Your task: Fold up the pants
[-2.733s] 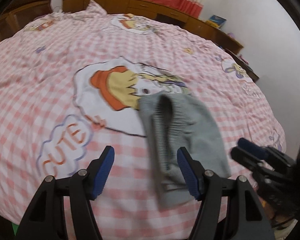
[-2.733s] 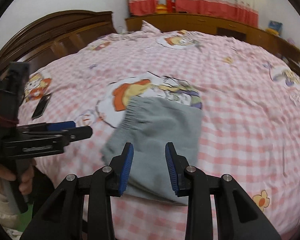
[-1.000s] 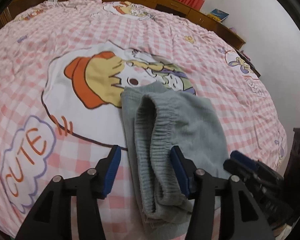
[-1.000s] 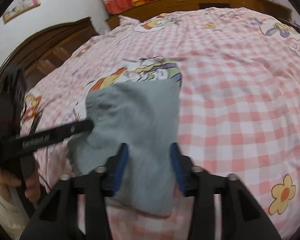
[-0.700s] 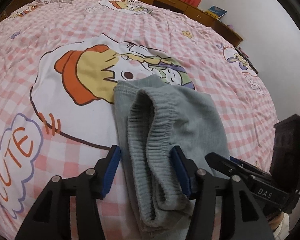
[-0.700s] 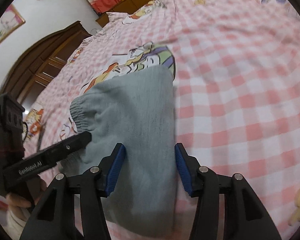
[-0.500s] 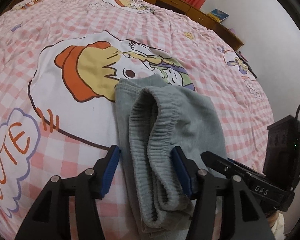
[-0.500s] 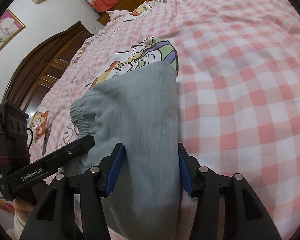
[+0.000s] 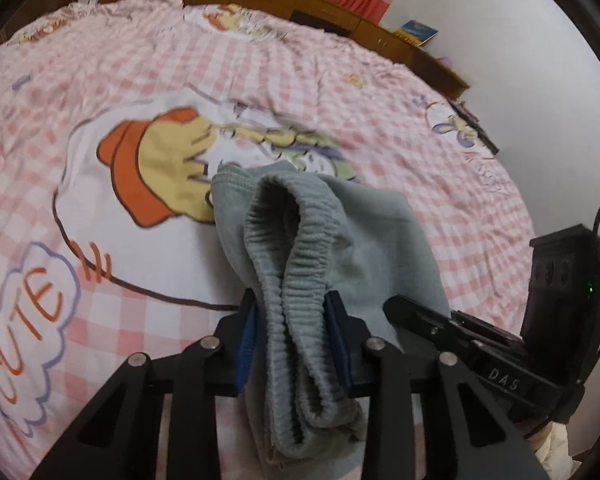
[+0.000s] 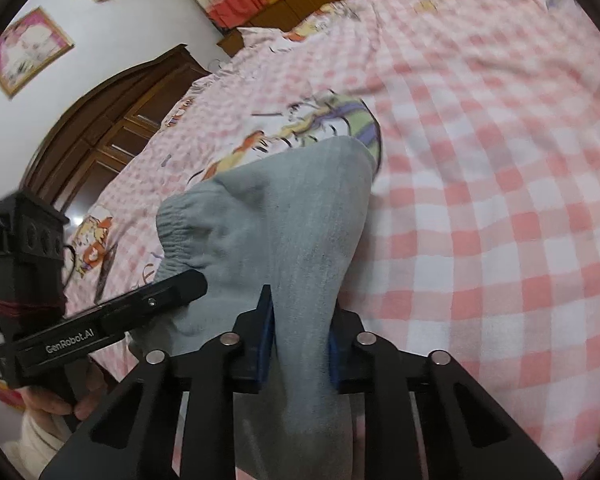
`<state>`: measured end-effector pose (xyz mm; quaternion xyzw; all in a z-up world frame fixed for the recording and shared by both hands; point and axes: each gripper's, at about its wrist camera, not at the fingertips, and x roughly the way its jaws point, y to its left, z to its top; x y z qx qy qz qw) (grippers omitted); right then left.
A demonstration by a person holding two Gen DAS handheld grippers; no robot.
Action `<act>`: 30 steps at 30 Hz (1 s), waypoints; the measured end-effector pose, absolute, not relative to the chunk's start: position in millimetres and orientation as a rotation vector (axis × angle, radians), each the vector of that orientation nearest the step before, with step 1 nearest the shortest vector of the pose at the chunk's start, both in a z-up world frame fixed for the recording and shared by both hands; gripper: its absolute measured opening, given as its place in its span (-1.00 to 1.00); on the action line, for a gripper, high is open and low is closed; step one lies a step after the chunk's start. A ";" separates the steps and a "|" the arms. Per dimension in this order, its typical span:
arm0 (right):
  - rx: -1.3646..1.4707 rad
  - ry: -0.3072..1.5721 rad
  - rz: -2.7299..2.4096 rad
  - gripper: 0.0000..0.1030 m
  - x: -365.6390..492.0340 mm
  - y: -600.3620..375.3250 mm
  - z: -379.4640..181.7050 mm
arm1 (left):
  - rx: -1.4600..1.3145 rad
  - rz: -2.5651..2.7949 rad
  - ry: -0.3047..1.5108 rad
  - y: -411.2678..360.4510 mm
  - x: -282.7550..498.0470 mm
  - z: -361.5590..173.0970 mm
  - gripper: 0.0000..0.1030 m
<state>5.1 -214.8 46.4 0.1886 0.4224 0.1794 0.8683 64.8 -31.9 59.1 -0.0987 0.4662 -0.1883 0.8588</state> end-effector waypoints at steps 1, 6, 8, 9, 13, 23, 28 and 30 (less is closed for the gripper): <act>0.372 0.869 0.369 -0.59 2.3 -211.7 52.0 | -0.208 -0.395 0.970 -29.9 63.7 63.0 -0.35; 0.328 0.810 0.397 -0.59 -1.6 -193.2 80.4 | -0.180 -0.381 0.905 -8.7 61.5 87.1 -0.35; 0.331 0.816 0.405 -0.59 5.0 -184.2 84.3 | -0.157 -0.363 0.903 0.0 66.7 90.8 -0.35; 0.338 0.825 0.411 -0.59 11.0 -176.7 85.5 | -0.154 -0.358 0.905 5.5 70.9 91.1 -0.35; 0.330 0.840 0.413 -0.58 27.4 -156.4 82.8 | -0.152 -0.327 0.926 23.4 86.1 81.3 -0.34; 0.252 0.915 0.339 -0.47 55.2 -128.5 49.8 | -0.122 -0.283 0.957 32.3 105.1 38.6 -0.25; 0.240 0.918 0.328 -0.40 55.2 -128.8 50.6 | -0.094 -0.256 0.945 29.3 99.8 45.8 -0.15; 0.225 0.907 0.321 -0.38 52.4 -128.9 54.3 | -0.078 -0.238 0.946 29.1 95.3 52.0 -0.14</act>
